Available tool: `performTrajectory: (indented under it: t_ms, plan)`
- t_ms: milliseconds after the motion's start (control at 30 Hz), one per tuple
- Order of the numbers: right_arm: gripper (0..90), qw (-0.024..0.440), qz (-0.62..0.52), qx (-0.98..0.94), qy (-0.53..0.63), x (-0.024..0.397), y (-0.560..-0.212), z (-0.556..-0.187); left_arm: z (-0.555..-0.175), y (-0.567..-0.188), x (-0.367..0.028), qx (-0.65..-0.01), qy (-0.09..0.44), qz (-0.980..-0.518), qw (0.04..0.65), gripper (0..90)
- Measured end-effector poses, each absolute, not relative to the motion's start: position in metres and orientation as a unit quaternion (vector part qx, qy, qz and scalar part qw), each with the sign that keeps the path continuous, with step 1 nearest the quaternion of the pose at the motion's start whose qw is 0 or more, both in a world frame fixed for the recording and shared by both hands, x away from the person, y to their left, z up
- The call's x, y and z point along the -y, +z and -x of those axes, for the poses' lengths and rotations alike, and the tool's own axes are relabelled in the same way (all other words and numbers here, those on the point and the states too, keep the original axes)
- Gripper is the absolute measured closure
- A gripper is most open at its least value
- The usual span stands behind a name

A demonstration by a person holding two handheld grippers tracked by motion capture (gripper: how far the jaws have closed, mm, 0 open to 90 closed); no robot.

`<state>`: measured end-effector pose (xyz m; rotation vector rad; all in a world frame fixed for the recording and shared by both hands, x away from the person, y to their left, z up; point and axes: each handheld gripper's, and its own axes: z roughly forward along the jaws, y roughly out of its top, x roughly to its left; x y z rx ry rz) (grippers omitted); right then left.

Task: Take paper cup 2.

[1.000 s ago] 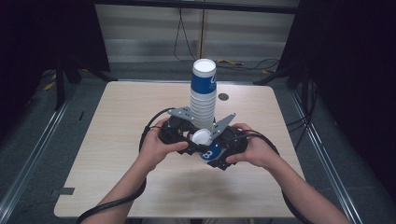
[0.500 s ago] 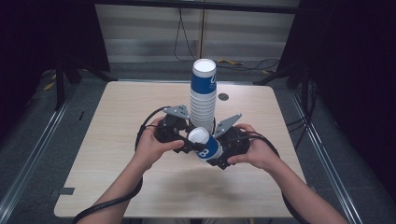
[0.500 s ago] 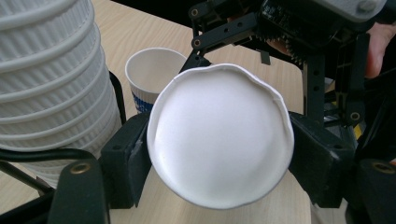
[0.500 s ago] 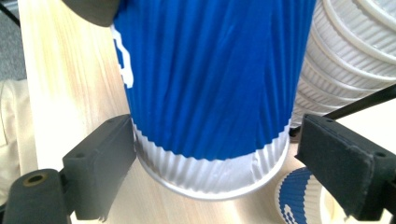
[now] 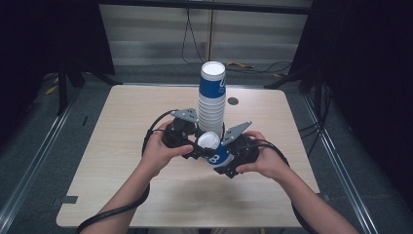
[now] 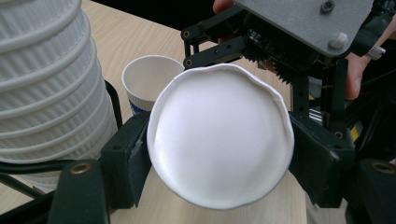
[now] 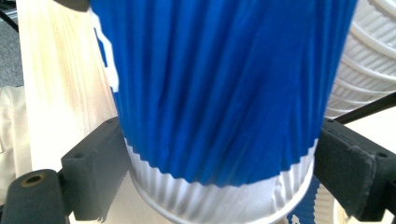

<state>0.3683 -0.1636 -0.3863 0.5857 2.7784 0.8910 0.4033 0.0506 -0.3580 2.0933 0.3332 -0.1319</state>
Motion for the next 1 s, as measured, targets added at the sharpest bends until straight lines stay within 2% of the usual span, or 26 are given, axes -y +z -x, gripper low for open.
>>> performTrajectory:
  t_ms: [367,733,900,1000]
  plan:
    - [17.2,0.078,-0.177,-0.935,0.298,0.1664,-0.3856,-0.3695,-0.4055,-0.3630,-0.0552,-0.143,-0.069,-0.854,0.495,28.1]
    - [21.7,0.079,-0.168,-0.941,0.285,0.1681,-0.3832,-0.3695,-0.4038,-0.3649,-0.0523,-0.125,-0.058,-0.867,0.479,27.8]
    - [22.1,0.079,-0.166,-0.943,0.278,0.1689,-0.3814,-0.3699,-0.4025,-0.3667,-0.0498,-0.118,-0.054,-0.879,0.459,19.9]
    - [22.2,0.076,-0.172,-0.944,0.270,0.1699,-0.3798,-0.3690,-0.4010,-0.3667,-0.0490,-0.114,-0.046,-0.887,0.445,18.8]
